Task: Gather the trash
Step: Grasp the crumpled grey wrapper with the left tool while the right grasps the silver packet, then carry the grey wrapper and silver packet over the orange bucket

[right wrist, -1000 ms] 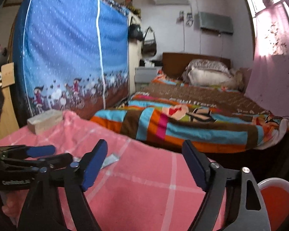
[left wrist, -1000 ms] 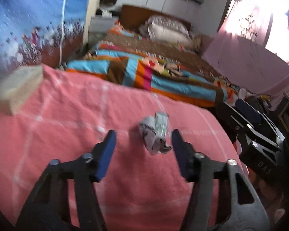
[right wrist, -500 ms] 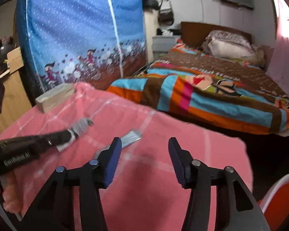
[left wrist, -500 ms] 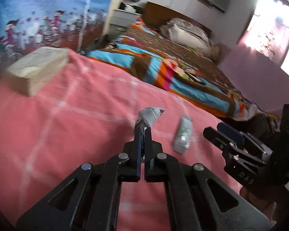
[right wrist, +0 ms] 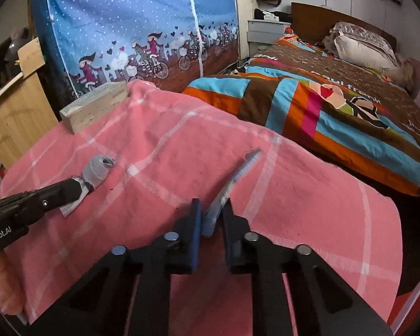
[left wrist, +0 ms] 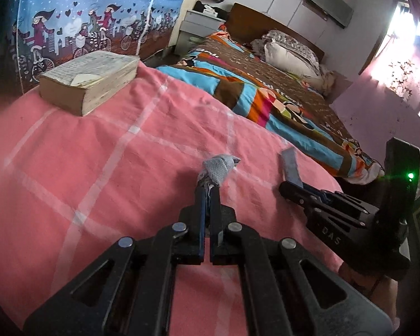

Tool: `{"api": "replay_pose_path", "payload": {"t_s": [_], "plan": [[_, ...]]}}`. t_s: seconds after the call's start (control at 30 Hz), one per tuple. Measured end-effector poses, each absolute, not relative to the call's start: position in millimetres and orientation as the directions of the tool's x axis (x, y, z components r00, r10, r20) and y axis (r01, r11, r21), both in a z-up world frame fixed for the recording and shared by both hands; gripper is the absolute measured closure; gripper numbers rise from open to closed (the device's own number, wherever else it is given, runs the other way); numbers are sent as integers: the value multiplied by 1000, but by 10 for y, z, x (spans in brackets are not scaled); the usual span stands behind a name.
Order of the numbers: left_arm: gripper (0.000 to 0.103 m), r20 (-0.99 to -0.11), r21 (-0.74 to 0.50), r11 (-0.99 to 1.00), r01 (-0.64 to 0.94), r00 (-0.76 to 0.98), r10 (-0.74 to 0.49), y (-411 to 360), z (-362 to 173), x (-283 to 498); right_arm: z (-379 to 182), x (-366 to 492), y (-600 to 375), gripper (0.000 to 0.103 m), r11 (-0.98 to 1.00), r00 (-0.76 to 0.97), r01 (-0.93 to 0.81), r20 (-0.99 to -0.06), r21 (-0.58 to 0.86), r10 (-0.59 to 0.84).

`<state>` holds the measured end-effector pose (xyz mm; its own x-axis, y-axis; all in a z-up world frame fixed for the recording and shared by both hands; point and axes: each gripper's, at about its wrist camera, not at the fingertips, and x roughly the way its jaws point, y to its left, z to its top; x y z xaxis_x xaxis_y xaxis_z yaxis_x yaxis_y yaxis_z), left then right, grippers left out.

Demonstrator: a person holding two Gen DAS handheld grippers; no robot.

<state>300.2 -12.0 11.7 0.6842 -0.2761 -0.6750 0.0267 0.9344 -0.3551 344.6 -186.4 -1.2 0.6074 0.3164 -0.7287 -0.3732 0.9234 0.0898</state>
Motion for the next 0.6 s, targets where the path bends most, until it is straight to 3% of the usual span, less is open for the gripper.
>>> {"api": "replay_pose_path", "payload": {"t_s": [0.33, 0.6], "plan": [[98, -610, -338, 938, 79, 740, -282, -216, 296, 2772, 190, 3160, -1941, 100, 926, 719, -372, -611, 66, 332], [98, -504, -302, 940, 157, 811, -297, -449, 543, 2533, 453, 2588, -2192, 100, 932, 846, -359, -401, 58, 350]]}}
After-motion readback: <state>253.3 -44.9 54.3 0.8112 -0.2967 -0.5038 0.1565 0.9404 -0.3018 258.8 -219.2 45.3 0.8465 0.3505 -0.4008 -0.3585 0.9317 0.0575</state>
